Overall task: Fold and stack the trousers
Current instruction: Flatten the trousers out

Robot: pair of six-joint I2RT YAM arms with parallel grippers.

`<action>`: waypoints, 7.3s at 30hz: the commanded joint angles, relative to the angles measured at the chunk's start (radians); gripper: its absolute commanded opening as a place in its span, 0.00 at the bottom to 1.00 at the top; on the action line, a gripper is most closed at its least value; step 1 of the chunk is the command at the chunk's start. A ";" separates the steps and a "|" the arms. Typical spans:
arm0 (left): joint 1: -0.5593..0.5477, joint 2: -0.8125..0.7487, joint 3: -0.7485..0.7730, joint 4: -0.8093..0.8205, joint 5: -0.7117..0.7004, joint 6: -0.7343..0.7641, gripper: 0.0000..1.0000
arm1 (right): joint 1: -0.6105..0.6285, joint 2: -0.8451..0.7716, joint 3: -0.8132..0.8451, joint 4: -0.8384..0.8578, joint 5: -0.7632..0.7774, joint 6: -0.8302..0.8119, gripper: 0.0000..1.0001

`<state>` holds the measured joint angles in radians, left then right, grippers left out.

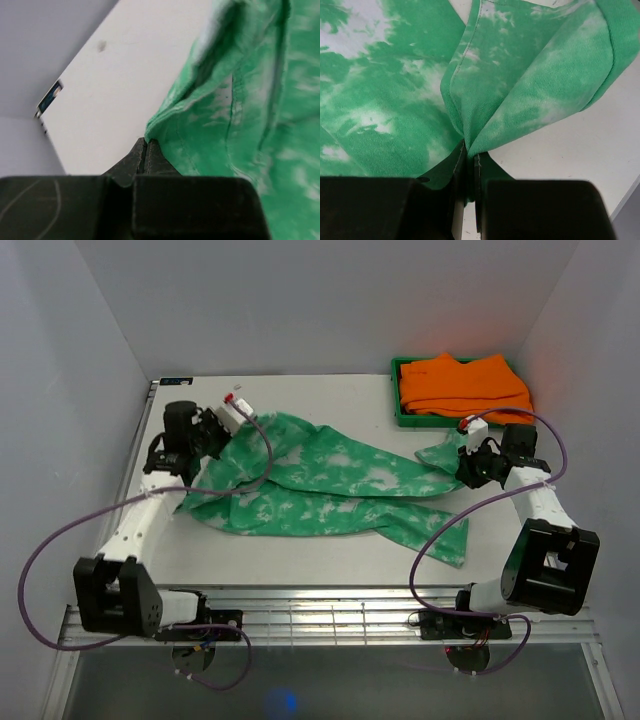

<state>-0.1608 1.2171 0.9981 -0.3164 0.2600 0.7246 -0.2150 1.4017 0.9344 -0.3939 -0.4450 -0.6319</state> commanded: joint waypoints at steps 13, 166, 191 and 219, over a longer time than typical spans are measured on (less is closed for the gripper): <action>0.418 0.734 0.663 0.103 -0.071 -0.219 0.85 | 0.003 0.088 0.247 -0.059 0.147 -0.035 0.77; 0.742 0.653 0.509 -0.560 0.148 -0.105 0.00 | -0.251 0.303 0.304 -0.679 0.684 -0.564 0.08; 0.773 0.407 0.280 -0.515 0.301 0.121 0.90 | -0.152 0.301 0.299 -0.660 0.456 -0.410 0.52; 0.785 0.455 0.160 -0.312 0.228 -0.116 0.73 | 0.089 0.344 0.538 -0.338 0.210 0.148 0.64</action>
<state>0.6331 1.7920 1.1587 -0.6018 0.4362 0.5602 -0.1349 1.8297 1.3563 -0.7925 -0.0765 -0.6449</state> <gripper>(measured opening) 0.705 0.624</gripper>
